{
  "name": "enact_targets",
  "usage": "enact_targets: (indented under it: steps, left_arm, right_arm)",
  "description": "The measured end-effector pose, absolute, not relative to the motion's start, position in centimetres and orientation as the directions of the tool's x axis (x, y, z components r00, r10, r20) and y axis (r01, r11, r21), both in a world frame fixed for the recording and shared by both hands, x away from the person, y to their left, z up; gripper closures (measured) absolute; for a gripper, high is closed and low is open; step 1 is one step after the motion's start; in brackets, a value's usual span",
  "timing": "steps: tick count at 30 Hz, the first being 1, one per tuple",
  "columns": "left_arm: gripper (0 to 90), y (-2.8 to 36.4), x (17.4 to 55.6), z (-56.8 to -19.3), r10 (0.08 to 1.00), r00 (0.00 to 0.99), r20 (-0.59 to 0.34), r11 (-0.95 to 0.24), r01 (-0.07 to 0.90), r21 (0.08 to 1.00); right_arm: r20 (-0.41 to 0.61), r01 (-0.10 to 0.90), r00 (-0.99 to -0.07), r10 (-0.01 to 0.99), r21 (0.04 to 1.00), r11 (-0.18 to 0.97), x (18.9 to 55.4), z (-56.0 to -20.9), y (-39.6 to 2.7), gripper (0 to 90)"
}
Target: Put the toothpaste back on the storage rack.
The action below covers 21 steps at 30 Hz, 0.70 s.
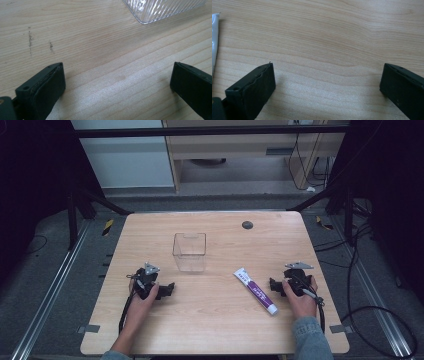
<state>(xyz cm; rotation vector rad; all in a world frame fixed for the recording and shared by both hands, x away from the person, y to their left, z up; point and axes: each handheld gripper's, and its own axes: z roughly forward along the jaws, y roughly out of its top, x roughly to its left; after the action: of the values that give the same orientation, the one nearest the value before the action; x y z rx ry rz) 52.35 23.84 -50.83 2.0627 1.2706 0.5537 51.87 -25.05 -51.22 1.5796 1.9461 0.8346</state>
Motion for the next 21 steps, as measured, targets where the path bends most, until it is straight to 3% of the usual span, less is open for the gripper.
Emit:
enact_targets:
  steps: [11, 12, 21]
  left_arm:
    - [0.0, 23.9, 52.3, -50.8, 0.895, 0.446, 0.021, -0.328, 0.624, 0.710]
    - [0.0, 23.9, 52.3, -50.8, 0.895, 0.445, 0.021, -0.328, 0.625, 0.709]
    - [0.0, 23.8, 52.2, -50.8, 0.899, 0.438, 0.022, -0.323, 0.626, 0.710]
  right_arm:
    - [-0.003, 0.672, -0.208, 0.978, 0.726, 0.145, 52.1, -51.2, -24.9, 2.1]
    - [0.002, 0.670, -0.208, 0.978, 0.729, 0.141, 52.0, -51.2, -24.9, 6.6]
    - [-0.048, 0.599, -0.347, 0.937, 0.757, 0.261, 49.1, -45.3, -22.8, 19.4]
